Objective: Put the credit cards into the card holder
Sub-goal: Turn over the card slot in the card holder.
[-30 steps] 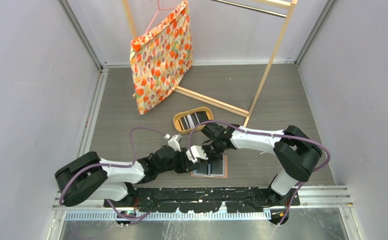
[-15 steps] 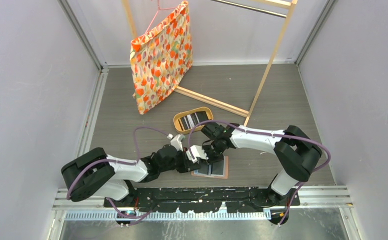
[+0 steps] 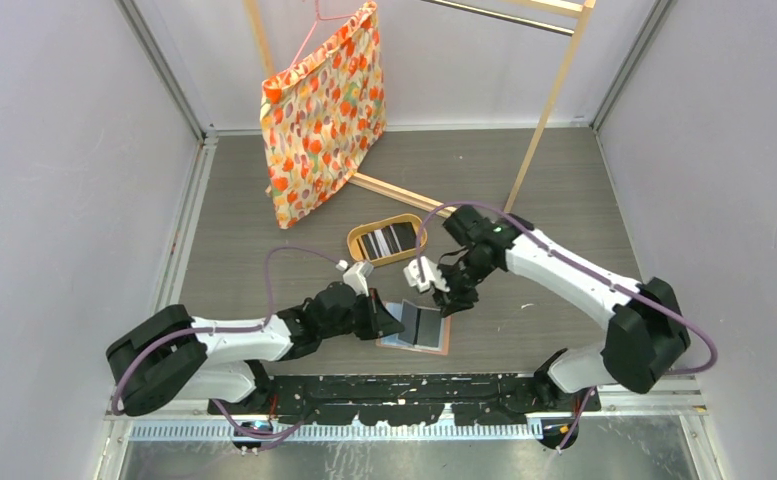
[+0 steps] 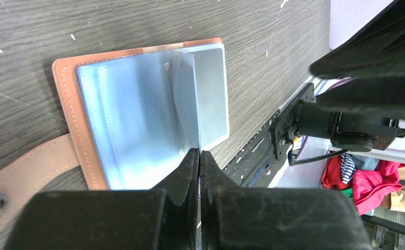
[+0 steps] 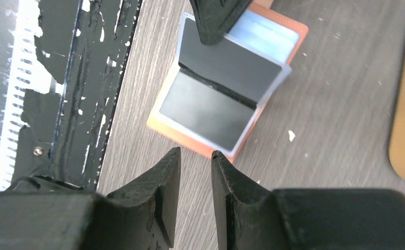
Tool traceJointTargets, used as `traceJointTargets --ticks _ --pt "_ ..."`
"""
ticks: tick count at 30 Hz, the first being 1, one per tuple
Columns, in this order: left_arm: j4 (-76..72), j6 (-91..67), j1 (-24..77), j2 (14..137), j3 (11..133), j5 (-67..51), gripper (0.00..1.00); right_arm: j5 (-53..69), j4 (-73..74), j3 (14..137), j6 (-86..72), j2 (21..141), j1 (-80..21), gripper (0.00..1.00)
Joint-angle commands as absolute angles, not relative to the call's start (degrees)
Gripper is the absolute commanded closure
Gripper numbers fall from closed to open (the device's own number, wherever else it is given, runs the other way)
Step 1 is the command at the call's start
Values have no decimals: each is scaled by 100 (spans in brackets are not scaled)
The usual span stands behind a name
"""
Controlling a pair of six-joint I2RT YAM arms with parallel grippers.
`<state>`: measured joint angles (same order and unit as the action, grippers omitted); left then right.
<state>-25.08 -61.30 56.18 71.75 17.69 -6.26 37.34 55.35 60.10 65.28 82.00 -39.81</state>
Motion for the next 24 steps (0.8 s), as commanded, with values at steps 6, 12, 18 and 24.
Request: traceJointTargets --ticks 6,12,18,24 --pt "-2111 -5933 5607 7134 2334 -782 99 4585 6035 6043 6447 7342 -3037 64" --pt "-2133 -5968 5799 7631 2769 -939 94 4370 5775 6083 5892 7320 -2863 63" --pt "-2050 -5938 6087 8135 3179 -959 74 4372 5749 6064 5879 7325 -2804 63" --pt "-2439 -5987 6337 8794 3540 -1184 64 4411 5741 6098 5791 7344 -2722 63"
